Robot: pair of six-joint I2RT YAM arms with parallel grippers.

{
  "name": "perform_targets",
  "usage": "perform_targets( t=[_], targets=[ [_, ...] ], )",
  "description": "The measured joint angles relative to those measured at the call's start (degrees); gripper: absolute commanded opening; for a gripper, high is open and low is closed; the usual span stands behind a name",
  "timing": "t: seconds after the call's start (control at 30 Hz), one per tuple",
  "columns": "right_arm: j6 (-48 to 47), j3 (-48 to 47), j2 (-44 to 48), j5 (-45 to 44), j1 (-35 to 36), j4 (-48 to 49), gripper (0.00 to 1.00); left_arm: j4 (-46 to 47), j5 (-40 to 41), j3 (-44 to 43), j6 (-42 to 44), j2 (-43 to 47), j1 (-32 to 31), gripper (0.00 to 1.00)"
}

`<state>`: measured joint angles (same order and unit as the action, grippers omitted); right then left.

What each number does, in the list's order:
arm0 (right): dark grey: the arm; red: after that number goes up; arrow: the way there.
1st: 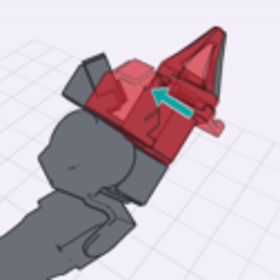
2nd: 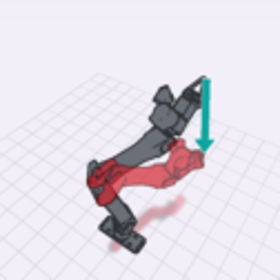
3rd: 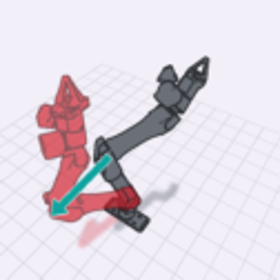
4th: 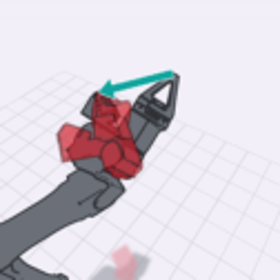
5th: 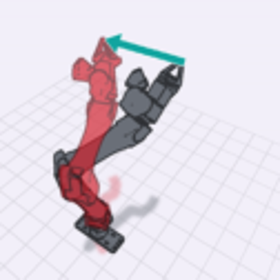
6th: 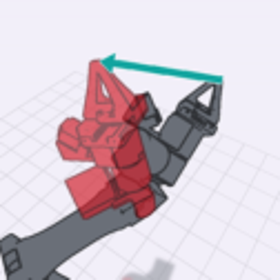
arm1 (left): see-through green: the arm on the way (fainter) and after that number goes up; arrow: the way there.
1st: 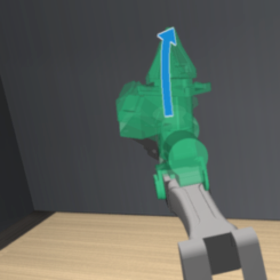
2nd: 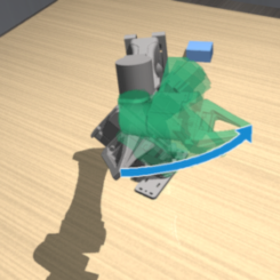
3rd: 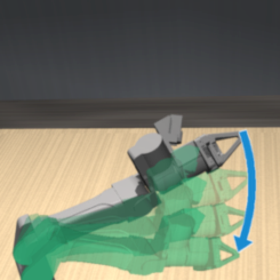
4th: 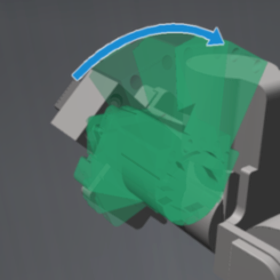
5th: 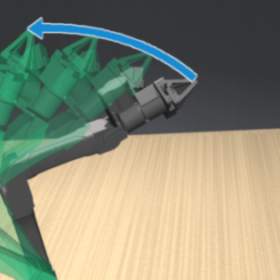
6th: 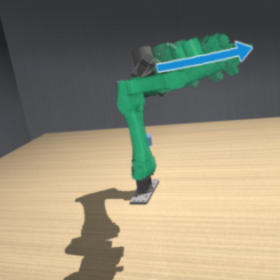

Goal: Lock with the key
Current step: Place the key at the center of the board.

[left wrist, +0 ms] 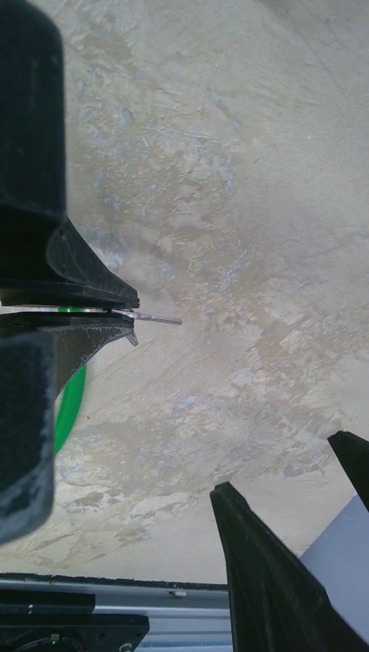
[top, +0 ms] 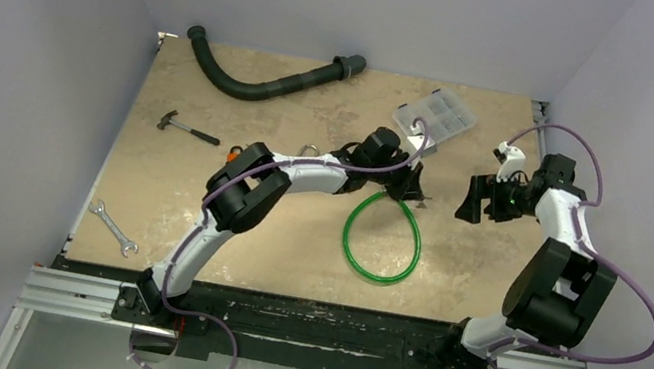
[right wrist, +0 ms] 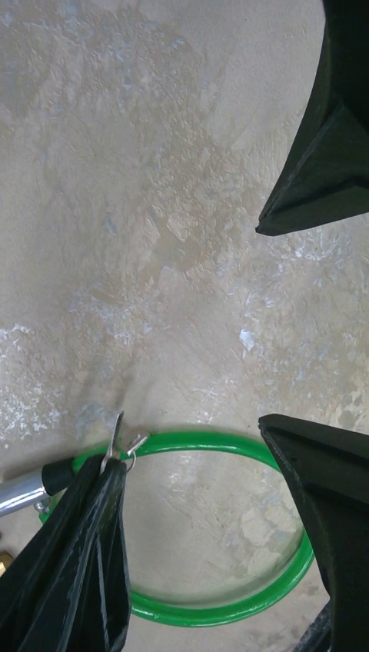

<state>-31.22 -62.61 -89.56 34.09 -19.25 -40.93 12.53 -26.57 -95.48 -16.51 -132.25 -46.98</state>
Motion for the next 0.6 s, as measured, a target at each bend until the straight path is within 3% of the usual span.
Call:
perform_targets(
  t=[0.17, 0.6],
  targets=[
    [-0.76, 0.04, 1.33, 0.17, 0.07, -0.26, 0.99, 0.17, 0.22, -1.64, -0.09, -2.25, -0.72, 0.01],
    [-2.25, 0.09, 2.78, 0.44, 0.07, -0.83, 0.99, -1.99, 1.92, -3.45, 1.14, -2.97, -0.83, 0.39]
  ],
)
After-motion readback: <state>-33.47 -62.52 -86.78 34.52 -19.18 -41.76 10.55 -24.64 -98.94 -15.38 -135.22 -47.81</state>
